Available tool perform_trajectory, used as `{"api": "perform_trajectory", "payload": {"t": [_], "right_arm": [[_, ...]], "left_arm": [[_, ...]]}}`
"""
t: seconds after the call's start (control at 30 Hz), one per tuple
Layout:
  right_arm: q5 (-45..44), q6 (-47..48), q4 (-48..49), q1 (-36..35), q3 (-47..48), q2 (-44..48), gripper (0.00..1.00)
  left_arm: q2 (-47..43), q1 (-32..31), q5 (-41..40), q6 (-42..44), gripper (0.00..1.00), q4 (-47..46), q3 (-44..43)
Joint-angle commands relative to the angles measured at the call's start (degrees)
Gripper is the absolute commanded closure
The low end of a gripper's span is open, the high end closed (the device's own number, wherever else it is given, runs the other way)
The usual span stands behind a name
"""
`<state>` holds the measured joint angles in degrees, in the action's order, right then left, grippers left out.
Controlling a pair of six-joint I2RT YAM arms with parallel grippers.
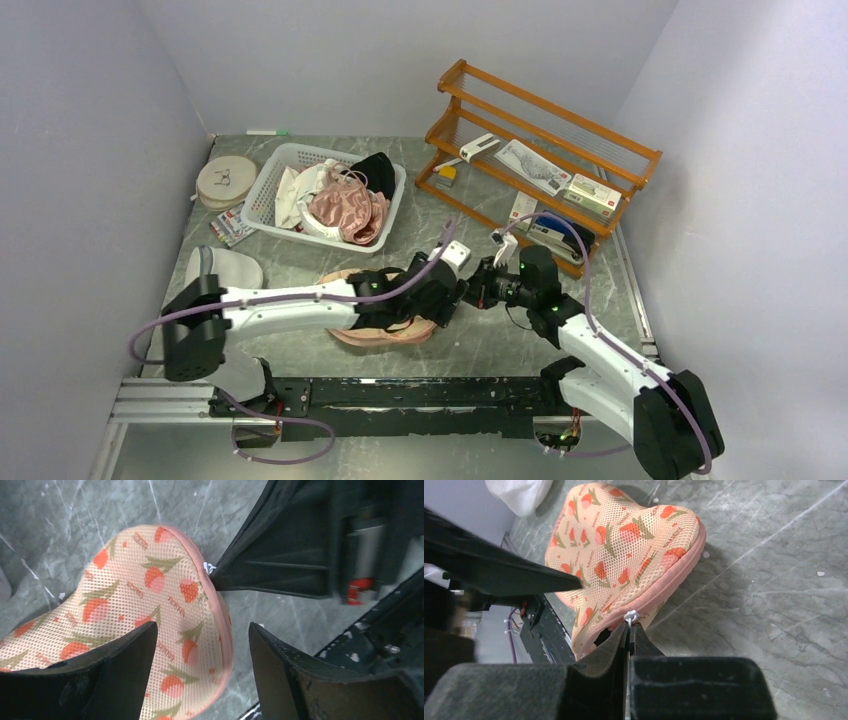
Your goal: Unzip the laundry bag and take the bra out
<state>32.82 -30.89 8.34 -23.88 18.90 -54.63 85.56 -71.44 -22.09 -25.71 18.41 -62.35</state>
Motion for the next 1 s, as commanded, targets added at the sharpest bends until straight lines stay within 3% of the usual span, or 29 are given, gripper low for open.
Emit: {"api": "perform_trajectory", "payload": {"t": [0.0, 0.1, 0.17, 0.27, 0.37, 0.67, 0.87, 0.97], "right_arm": [[-0.70, -0.41, -1.22, -0.55, -0.03, 3.03, 1.00], [-0.09, -0.19, -2.85, -0.64, 0.47, 4.14, 1.00], [-0.73, 0.60, -4.37, -0.64, 0.82, 5.18, 1.00], [-2.17, 1.32, -6.05, -0.57, 0.88, 6.81, 1.00], [-3.26, 2.54, -8.38, -0.39, 1.76, 6.68, 1.00], [-9.03, 2.55, -1.00, 3.37, -0.01, -3.49, 1.00], [-8.48, 3.25, -0.21, 4.87, 1.03, -8.72, 1.00], [-9.20, 3.13, -3.75, 4.82, 1.25, -5.57, 1.00]], "left_arm": [[4.96, -0.37, -1.41, 0.04, 0.23, 0.56, -2.13], [7.74, -0.37, -1.04, -0.53, 0.29, -0.01, -2.09], [8.85, -0.37, -2.86, -1.65, 0.42, 1.47, -2.49], [7.99, -0.37, -5.22, -2.16, 0.74, 2.49, -1.46], [4.73, -0.41, -5.03, -2.18, 0.93, 3.31, 0.83], [-10.24, -1.20, 0.46, -1.88, 0.93, -1.39, 12.53], [-9.28, -1.33, 4.66, -1.76, 0.93, -2.16, 12.63], [-4.77, -1.33, 6.59, -2.30, 0.70, -2.56, 9.86]]}}
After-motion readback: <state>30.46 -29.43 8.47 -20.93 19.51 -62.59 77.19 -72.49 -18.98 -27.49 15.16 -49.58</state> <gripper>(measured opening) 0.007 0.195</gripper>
